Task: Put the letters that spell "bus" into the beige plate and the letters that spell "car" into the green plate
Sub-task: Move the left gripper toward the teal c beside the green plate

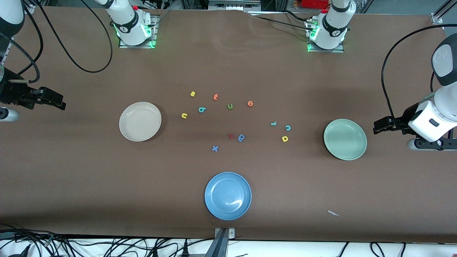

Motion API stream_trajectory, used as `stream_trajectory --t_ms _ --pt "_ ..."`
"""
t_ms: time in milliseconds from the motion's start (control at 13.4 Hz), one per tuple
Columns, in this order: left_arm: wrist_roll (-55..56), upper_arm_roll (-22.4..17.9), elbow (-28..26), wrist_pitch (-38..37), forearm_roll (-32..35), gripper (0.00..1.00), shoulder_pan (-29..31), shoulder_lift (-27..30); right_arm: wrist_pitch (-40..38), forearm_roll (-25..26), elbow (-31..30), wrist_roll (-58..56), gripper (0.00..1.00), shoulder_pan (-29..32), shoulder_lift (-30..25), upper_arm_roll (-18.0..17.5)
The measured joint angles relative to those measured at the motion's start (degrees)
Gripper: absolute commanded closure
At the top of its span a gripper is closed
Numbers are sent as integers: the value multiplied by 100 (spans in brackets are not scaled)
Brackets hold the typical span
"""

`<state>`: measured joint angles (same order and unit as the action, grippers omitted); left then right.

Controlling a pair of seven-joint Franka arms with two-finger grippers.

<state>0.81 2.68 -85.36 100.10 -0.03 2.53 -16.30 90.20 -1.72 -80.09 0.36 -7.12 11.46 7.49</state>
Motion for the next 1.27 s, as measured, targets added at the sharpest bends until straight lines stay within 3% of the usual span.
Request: stream_trajectory --t_ms 972,1271 --pt "616 21 -60 0 -21 0 -504 -323 26 -2 0 -7 0 0 98 0" --pt "890 22 -336 1 -478 2 -688 -396 39 -1 0 -122 0 2 98 3"
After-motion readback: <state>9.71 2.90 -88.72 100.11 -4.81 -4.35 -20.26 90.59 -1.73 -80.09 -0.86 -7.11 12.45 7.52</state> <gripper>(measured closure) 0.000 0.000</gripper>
